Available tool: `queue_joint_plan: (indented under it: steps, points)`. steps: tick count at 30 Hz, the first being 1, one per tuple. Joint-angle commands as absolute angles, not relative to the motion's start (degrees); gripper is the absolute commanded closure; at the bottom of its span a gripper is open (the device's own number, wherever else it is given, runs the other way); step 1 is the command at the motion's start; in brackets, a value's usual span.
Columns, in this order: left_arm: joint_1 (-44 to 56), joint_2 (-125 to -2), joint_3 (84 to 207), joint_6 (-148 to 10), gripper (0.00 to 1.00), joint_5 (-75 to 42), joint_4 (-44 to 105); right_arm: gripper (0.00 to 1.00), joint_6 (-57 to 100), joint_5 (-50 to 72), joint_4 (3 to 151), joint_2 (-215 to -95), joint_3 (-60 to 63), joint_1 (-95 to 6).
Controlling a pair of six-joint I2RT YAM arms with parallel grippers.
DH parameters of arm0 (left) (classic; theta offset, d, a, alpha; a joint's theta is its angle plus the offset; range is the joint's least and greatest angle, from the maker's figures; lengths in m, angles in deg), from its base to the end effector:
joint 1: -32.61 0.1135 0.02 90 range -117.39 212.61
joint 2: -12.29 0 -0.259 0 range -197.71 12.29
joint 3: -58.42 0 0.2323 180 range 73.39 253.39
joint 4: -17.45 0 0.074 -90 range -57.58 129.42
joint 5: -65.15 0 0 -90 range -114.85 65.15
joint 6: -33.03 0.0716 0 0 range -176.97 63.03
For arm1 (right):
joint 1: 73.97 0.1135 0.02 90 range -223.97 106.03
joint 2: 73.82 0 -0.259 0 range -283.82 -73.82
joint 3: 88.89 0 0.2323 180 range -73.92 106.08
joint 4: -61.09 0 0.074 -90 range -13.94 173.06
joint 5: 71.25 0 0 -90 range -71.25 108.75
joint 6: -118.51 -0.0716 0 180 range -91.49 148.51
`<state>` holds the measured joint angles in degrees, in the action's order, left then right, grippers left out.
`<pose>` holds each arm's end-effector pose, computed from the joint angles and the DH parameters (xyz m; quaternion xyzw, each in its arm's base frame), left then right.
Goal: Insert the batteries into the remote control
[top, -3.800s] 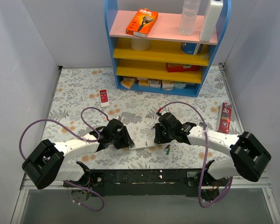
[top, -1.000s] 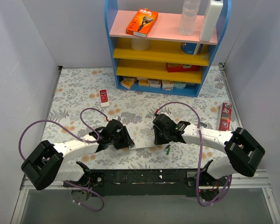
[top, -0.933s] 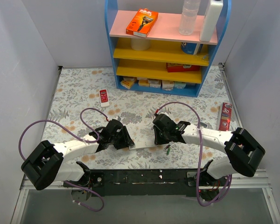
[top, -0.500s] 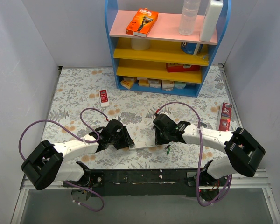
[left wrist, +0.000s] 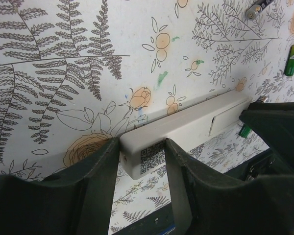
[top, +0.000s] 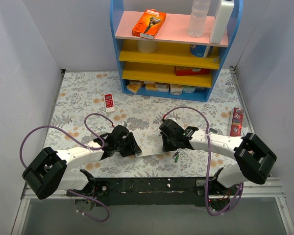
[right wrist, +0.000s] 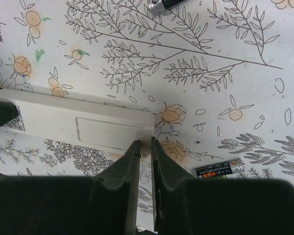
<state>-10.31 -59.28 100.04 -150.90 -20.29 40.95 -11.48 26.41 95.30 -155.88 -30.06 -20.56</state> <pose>0.1616 -0.1580 0.1265 -0.3973 0.8617 -0.3053 0.0801 0.1720 0.2157 0.1562 -0.0933 0.9534 0.1596 0.2385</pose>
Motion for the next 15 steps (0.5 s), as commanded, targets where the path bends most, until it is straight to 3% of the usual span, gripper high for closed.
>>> queue_joint_plan:
  steps: [1, 15]
  points:
    - [-10.7, -60.4, 97.8, -150.9, 0.58, -18.7, 43.1, 0.81, -13.2, 23.2, 93.9, -161.5, -30.3, -17.3]
    - [-12.0, -60.8, 96.6, -153.6, 0.58, -17.2, 38.6, 0.82, -15.0, 20.2, 90.8, -164.9, -26.5, -13.2]
